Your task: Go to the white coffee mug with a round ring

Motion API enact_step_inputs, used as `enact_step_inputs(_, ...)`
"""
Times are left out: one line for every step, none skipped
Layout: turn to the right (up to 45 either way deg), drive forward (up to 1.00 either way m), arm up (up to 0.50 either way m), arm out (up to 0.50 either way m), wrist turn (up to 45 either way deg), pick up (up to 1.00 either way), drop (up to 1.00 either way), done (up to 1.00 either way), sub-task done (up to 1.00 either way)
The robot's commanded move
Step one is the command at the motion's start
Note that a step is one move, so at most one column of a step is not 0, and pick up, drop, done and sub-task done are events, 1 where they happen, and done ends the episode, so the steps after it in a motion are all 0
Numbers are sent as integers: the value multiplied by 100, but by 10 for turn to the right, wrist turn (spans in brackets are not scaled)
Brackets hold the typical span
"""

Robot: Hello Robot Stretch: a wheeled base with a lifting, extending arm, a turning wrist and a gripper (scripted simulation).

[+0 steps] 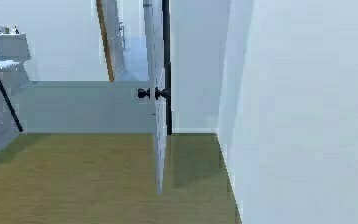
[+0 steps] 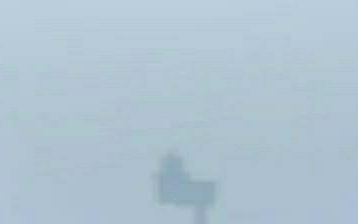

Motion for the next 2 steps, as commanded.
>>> enact_step_inputs(-450,0,0,0,0,0,0,0,0)
enact_step_inputs(-420,0,0,0,0,0,0,0,0)
